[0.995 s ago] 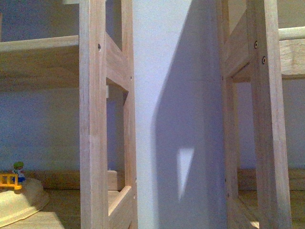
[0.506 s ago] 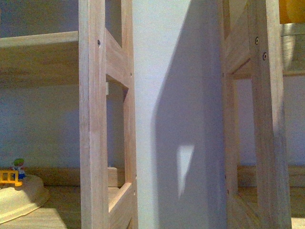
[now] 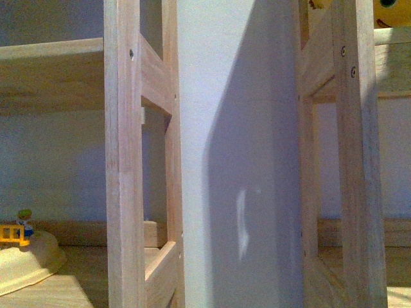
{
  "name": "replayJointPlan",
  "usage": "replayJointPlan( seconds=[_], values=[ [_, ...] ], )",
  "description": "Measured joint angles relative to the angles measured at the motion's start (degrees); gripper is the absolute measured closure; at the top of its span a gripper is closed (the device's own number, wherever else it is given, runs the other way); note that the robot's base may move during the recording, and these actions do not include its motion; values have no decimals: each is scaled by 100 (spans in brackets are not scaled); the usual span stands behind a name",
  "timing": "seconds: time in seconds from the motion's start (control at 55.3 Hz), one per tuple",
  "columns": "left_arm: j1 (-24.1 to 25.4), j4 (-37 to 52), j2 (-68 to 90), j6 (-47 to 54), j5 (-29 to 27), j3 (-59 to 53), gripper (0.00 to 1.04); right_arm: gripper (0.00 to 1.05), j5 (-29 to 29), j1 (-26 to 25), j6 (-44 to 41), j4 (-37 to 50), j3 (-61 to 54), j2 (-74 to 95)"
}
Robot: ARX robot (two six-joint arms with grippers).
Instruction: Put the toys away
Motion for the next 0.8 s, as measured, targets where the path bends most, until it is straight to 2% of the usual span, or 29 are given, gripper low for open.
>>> replayJointPlan(
  seconds=[0.217, 0.398, 0.452, 0.615, 0.796],
  values=[
    [0, 0, 0, 0, -2, 0, 6, 99, 11, -33, 527, 109, -282, -63],
    [0, 0, 0, 0, 0, 0, 6, 99, 111, -2, 918, 463, -1246, -391],
    [0, 0, 0, 0, 0, 0, 6, 99, 356, 2, 785, 503, -1405, -420],
    [0, 0, 0, 0, -2, 0, 6, 98, 531, 0, 621, 459, -1506, -297],
    [0, 0, 0, -2, 0, 0, 6, 72, 568, 61, 483, 354, -1403, -326]
  ],
)
